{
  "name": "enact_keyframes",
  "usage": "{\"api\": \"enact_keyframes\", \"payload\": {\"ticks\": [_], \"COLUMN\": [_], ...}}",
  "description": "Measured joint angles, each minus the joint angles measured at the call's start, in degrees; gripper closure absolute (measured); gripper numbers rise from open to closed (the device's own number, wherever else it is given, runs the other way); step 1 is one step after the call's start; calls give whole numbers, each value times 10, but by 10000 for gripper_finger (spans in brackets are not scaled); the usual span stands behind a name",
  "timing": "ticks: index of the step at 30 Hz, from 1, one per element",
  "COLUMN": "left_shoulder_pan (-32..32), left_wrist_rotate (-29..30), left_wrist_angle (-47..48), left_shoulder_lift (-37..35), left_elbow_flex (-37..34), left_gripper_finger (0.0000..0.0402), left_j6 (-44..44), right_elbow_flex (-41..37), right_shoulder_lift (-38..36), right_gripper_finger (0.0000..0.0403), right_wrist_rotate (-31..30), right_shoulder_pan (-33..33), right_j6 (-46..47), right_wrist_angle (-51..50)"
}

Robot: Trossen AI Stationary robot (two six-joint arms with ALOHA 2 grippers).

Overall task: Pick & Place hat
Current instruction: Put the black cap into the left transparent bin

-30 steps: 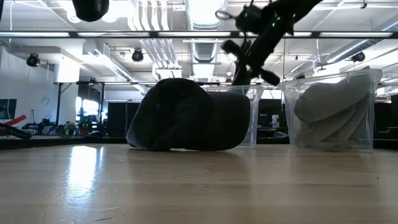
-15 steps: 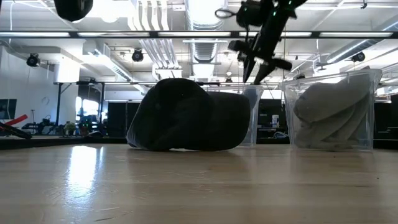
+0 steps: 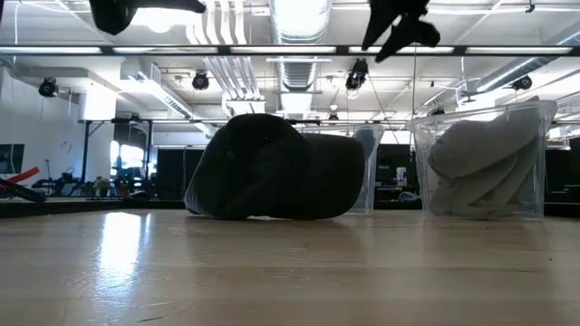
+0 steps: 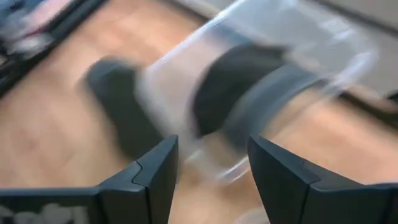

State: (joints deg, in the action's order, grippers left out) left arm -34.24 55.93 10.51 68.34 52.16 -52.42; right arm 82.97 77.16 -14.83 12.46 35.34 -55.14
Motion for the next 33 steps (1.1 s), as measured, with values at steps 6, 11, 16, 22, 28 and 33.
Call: {"api": "enact_keyframes", "payload": {"ticks": [6, 11, 16, 22, 28, 33], "left_shoulder_pan": [28, 78, 151, 251, 316, 327], "left_wrist_rotate": [-14, -26, -67, -147, -225, -250], "left_wrist_angle": [5, 35, 90, 134, 144, 141], "left_shoulder_lift": [0, -1, -2, -2, -2, -2], "left_elbow_flex": [0, 0, 0, 0, -9, -41], "left_gripper_finger": [177, 177, 177, 177, 177, 177], "left_j6": [69, 105, 144, 188, 222, 222], "right_elbow_flex": [-66, -158, -254, -302, -305, -318], "right_shoulder_lift": [-5, 21, 64, 109, 119, 122], "right_gripper_finger": [221, 221, 220, 220, 220, 220], "right_wrist_rotate": [2, -58, -99, -173, -204, -227], "right_shoulder_pan": [-167, -269, -310, -314, -297, -272], "right_j6": [91, 208, 320, 380, 352, 331], "right_wrist_angle": [37, 137, 270, 322, 321, 326]}}
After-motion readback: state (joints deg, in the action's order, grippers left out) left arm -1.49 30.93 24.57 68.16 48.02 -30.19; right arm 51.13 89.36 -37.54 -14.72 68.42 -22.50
